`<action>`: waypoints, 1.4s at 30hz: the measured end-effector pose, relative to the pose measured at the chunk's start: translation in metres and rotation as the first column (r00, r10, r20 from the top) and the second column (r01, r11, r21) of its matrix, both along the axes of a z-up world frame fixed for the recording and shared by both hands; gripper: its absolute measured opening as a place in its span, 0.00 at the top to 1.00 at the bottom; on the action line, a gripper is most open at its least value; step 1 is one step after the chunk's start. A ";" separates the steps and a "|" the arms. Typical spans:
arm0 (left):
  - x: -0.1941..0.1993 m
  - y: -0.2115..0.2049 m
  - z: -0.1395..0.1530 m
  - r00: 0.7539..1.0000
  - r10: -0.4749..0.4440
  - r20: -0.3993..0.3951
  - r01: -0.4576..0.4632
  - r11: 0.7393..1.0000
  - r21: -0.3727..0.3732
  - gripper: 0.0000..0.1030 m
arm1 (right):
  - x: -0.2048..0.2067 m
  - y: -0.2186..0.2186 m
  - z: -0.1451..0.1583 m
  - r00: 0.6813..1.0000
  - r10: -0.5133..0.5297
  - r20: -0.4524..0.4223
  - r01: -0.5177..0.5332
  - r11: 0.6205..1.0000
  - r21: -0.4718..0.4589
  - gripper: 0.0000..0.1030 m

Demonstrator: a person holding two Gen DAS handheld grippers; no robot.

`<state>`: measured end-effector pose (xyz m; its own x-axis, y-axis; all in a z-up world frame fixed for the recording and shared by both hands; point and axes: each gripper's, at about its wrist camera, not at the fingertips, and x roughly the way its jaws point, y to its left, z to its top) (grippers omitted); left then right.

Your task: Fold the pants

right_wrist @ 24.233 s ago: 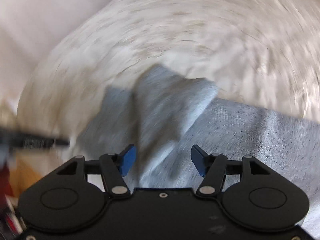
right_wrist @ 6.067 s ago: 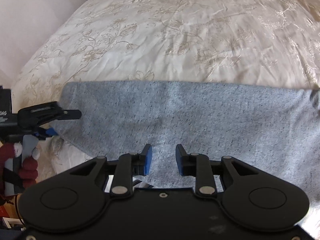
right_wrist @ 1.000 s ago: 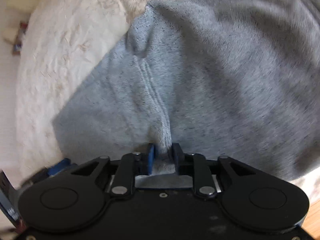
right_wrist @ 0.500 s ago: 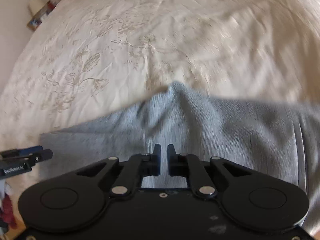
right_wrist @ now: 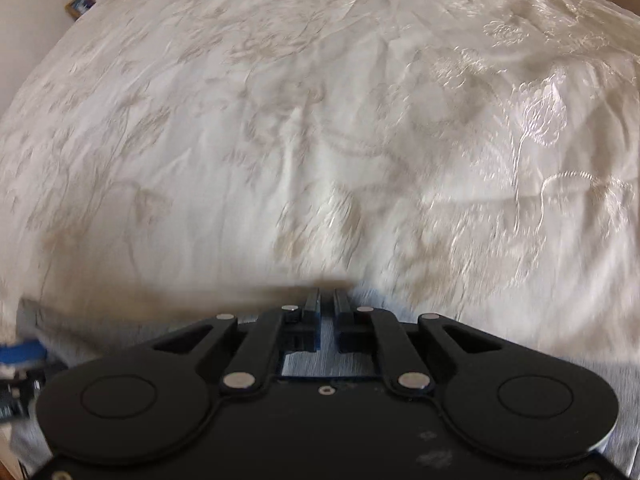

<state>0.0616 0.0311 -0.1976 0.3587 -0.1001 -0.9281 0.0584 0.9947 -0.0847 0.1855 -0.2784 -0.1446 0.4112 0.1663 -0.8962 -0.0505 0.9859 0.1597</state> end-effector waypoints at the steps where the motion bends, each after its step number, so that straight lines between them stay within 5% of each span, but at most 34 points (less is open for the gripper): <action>1: 0.001 -0.003 0.003 1.000 -0.005 0.003 0.005 1.000 0.005 0.55 | 0.000 -0.002 0.004 1.000 -0.004 0.008 0.004 1.000 0.002 0.92; 7: -0.005 -0.033 0.026 0.990 -0.128 0.066 0.131 0.991 -0.036 0.54 | -0.050 -0.026 0.040 0.995 -0.082 0.064 0.078 0.995 0.066 0.86; 12: -0.015 -0.082 0.026 0.961 -0.263 0.084 0.270 0.959 -0.092 0.54 | -0.121 -0.055 0.055 0.981 -0.187 0.043 0.185 0.982 0.039 0.83; 15: -0.020 -0.110 0.019 0.941 -0.328 0.083 0.335 0.937 -0.101 0.54 | -0.163 -0.080 0.064 0.957 -0.288 0.041 0.288 0.958 0.015 0.71; 21: -0.021 -0.147 -0.011 0.914 -0.403 0.038 0.404 0.914 -0.023 0.51 | -0.239 -0.123 0.072 0.865 -0.495 0.080 0.497 0.868 0.005 0.54; 26: -0.015 -0.154 -0.022 0.914 -0.406 0.012 0.406 0.914 0.005 0.46 | -0.286 -0.156 0.057 0.747 -0.660 0.081 0.658 0.751 0.056 0.44; 32: -0.017 -0.162 -0.020 0.909 -0.417 -0.003 0.416 0.908 0.051 0.46 | -0.308 -0.198 0.021 0.645 -0.763 0.043 0.738 0.636 0.226 0.44; 42: -0.018 -0.171 -0.017 0.901 -0.432 -0.038 0.434 0.896 0.096 0.45 | -0.280 -0.234 -0.023 0.634 -0.773 0.024 0.713 0.596 0.369 0.37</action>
